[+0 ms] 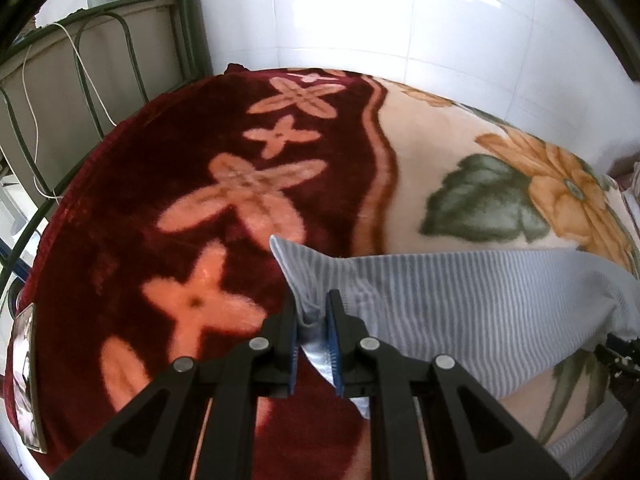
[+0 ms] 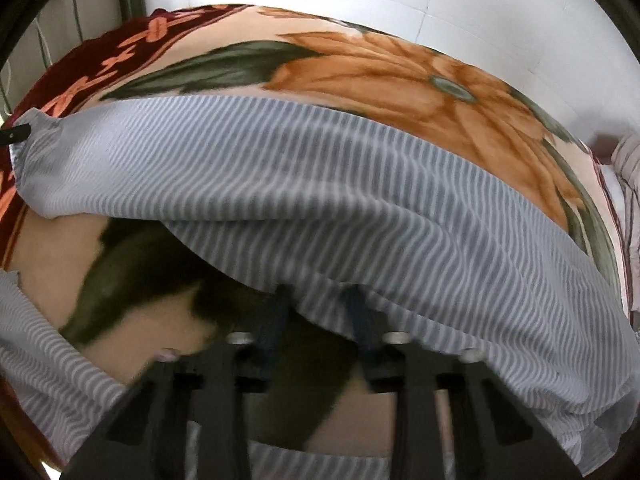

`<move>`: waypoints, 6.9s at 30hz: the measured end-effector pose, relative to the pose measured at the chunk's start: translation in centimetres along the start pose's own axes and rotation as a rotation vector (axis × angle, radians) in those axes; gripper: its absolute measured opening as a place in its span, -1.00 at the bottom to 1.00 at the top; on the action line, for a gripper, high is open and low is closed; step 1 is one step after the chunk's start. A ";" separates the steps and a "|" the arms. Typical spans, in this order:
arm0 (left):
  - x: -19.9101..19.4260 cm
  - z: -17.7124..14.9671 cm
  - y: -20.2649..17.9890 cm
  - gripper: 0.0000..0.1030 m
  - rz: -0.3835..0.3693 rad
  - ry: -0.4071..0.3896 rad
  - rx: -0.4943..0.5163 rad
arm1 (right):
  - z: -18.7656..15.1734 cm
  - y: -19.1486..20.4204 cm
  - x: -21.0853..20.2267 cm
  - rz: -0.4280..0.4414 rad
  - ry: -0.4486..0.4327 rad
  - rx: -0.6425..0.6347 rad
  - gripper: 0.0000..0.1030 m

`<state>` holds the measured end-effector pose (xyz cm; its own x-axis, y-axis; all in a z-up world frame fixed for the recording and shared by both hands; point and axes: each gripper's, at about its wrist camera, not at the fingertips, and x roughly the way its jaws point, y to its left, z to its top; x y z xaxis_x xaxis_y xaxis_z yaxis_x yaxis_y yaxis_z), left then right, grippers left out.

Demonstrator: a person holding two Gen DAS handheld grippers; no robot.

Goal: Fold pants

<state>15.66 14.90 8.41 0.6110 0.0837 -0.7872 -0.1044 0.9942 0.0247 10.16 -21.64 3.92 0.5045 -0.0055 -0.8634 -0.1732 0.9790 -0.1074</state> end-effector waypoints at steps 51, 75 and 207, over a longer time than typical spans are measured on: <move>4.8 -2.0 0.4 0.35 -0.050 0.092 -0.108 | 3.8 -9.6 3.7 -0.009 0.072 0.140 -0.49; -1.2 2.4 1.0 -0.73 0.073 -0.112 0.004 | 9.6 -6.2 -5.4 -0.059 -0.190 0.063 -0.85; 2.7 -1.3 -28.1 0.22 -0.132 0.103 0.283 | 7.3 -31.1 -3.6 -0.118 -0.173 0.366 -0.79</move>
<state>19.26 -12.86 4.82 0.5207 -0.0402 -0.8528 0.2012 0.9765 0.0769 19.96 -50.57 13.96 0.6427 -0.1179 -0.7570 0.1901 0.9817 0.0085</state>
